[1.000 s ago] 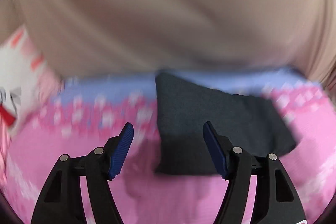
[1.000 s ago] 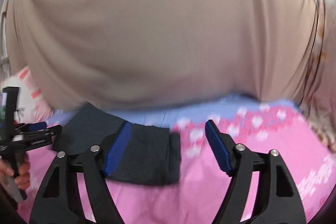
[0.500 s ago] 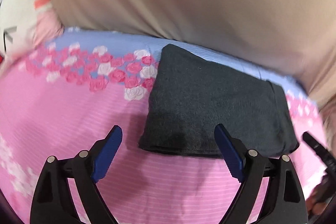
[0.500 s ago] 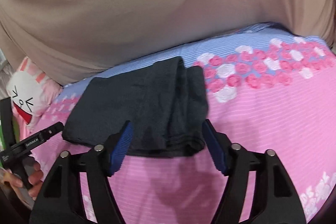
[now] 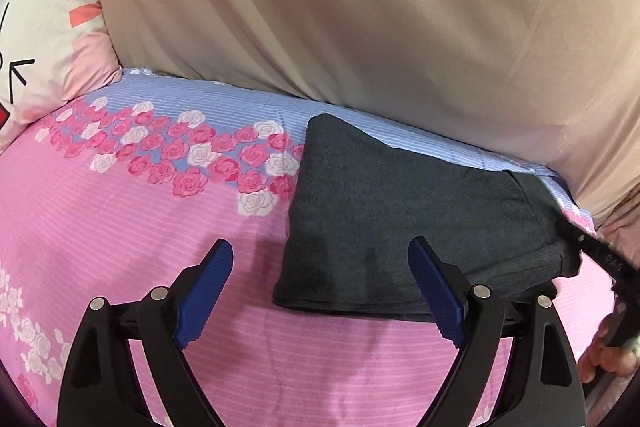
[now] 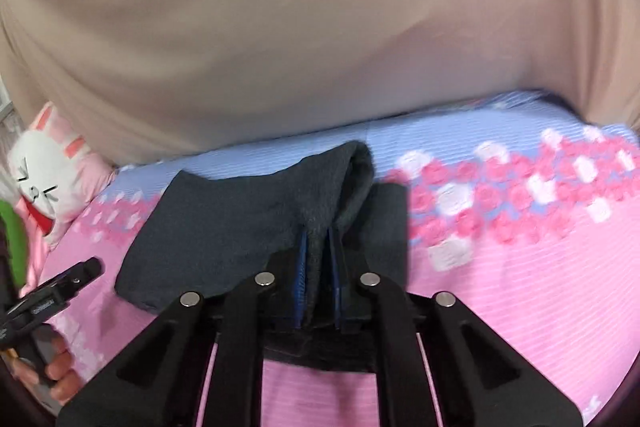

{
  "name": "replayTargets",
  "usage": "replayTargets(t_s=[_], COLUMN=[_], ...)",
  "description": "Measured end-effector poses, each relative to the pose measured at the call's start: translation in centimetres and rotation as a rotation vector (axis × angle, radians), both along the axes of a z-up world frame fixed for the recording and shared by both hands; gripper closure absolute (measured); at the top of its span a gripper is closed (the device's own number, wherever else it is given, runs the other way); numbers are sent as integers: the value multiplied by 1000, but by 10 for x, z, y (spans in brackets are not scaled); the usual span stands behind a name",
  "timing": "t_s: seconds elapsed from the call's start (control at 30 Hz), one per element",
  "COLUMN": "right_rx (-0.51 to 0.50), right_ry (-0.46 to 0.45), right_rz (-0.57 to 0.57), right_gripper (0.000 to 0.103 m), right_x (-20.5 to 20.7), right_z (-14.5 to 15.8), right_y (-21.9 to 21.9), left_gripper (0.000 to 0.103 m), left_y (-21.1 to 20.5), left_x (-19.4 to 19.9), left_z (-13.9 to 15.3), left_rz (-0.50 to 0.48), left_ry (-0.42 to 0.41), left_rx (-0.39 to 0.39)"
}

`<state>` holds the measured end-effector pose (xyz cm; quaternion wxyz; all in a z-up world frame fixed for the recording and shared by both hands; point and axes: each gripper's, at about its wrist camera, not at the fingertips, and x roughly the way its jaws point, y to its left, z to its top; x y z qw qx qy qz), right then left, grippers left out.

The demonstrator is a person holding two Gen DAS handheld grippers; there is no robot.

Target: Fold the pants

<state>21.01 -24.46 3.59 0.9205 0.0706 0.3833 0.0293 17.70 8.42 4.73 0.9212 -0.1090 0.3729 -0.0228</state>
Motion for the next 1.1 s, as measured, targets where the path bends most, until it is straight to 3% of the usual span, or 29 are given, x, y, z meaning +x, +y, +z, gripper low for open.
replayTargets(t_s=[0.07, 0.1, 0.2, 0.23, 0.3, 0.37, 0.4, 0.47, 0.5, 0.53, 0.57, 0.67, 0.73, 0.77, 0.8, 0.83, 0.87, 0.93, 0.97, 1.0, 1.03, 1.1], right_rx=[7, 53, 124, 170, 239, 295, 291, 281, 273, 271, 284, 317, 271, 223, 226, 265, 274, 190, 169, 180, 177, 76], right_ry=[61, 19, 23, 30, 67, 126, 107, 123, 112, 98, 72, 31, 50, 105, 126, 110, 92, -29, -57, -65, -58, -5], right_rz=[-16, -41, -57, -53, -43, -44, -48, -9, -1, 8, 17, 47, 18, -9, -42, -61, -69, -81, -65, -31, -8, 18], right_gripper=[86, 79, 52, 47, 29, 27, 30, 60, 72, 75, 77, 77, 72, 66, 54, 51, 55, 61, 73, 87, 92, 95], right_x=[8, -1, -11, -16, -18, -14, -13, -10, -11, -13, -18, -38, -44, -41, -43, -46, -51, -71, -77, -80, -76, -62], right_z=[-29, -27, -15, -14, -22, -41, -43, -37, -29, -23, -11, 6, -7, -27, -39, -38, -29, 5, 17, 23, 23, 6], right_y=[-6, -12, -19, -22, -26, -27, -27, -18, -15, -13, -14, -17, -20, -21, -26, -30, -32, -28, -23, -17, -11, 2], left_gripper=[16, 16, 16, 16, 16, 16, 15, 43, 65, 79, 83, 84, 79, 76, 68, 61, 59, 59, 59, 56, 53, 52], left_y=[-1, 0, 1, 1, 3, 5, 7, 2, 0, -1, -1, 2, 2, -2, -6, -8, -10, -15, -19, -22, -27, -37], left_x=[4, 7, 15, 18, 27, 37, 39, 42, 43, 42, 38, 18, 11, 12, 13, 11, 4, -8, -17, -23, -27, -31], left_z=[-8, -13, -23, -26, -36, -49, -53, -53, -51, -46, -37, -12, -17, -30, -40, -45, -42, -28, -18, -11, -6, -4], left_rz=[6, 3, -4, -4, -4, -8, -14, -57, -79, -77, -81, -100, -113, -118, -111, -95, -75, -62, -55, -45, -34, -29], left_ry=[21, 43, 101, 112, 145, 200, 204, 192, 199, 195, 185, 158, 187, 229, 254, 248, 205, 156, 108, 66, 36, 4], left_rx=[-4, -18, -46, -48, -70, -123, -159, -169, -172, -175, -177, -180, -183, -150, -107, -73, -46, 18, 58, 91, 121, 182])
